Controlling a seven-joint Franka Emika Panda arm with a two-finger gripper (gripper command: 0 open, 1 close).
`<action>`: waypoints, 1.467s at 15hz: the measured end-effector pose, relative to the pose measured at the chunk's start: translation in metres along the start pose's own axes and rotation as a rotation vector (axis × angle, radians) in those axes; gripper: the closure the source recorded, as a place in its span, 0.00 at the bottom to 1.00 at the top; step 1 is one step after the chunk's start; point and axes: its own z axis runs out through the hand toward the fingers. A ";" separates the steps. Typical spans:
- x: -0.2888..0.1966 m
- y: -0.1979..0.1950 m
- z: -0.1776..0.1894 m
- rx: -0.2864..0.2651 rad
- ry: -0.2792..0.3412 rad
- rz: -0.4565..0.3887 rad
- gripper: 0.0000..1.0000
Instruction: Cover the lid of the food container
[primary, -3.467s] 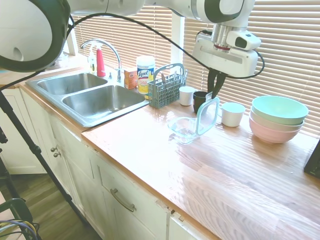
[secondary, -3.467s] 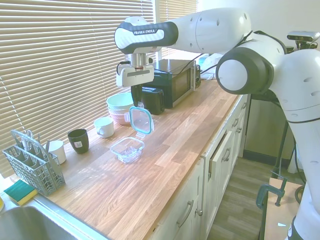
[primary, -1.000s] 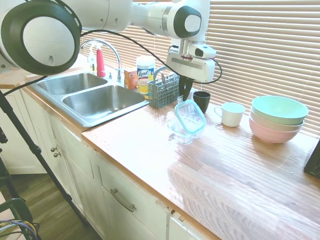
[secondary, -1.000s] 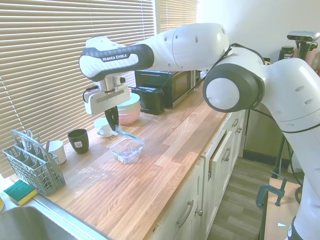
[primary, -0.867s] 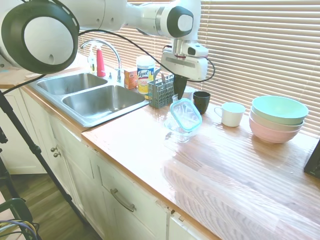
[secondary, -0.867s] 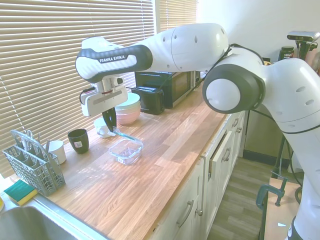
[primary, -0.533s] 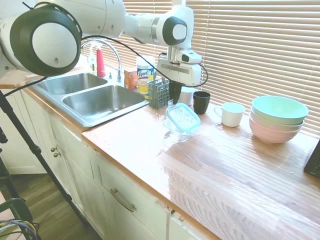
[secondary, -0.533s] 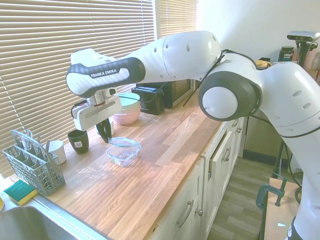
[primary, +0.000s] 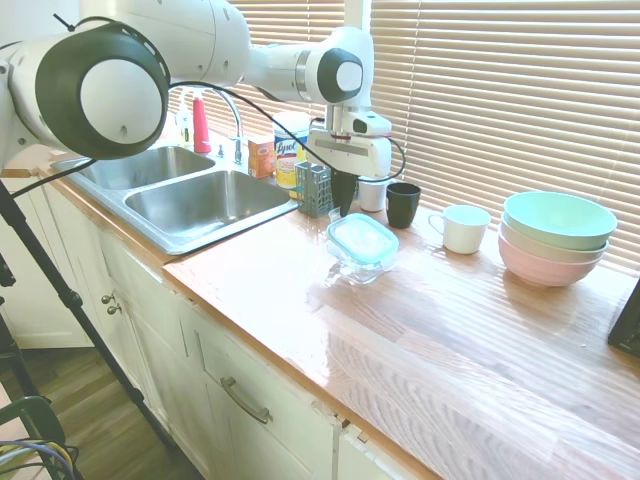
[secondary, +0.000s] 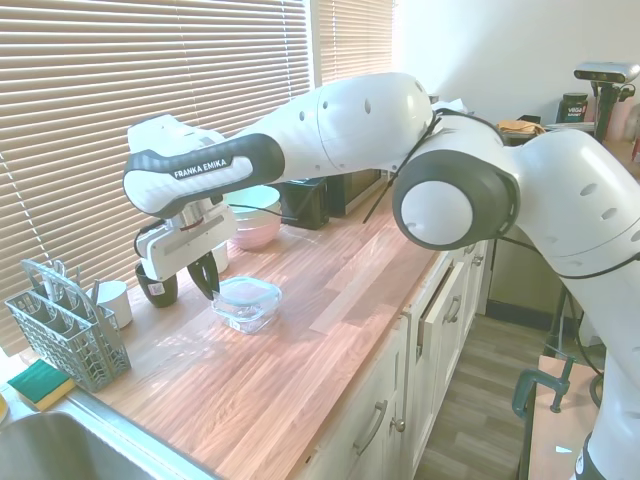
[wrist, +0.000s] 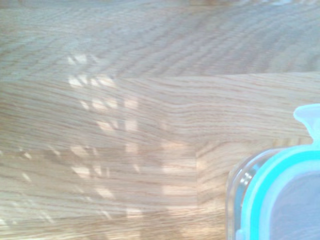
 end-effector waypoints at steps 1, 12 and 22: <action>0.000 -0.002 0.005 -0.005 -0.002 0.006 0.00; 0.002 -0.005 0.012 0.000 0.027 0.025 0.00; 0.011 0.036 -0.029 0.073 0.063 0.056 0.00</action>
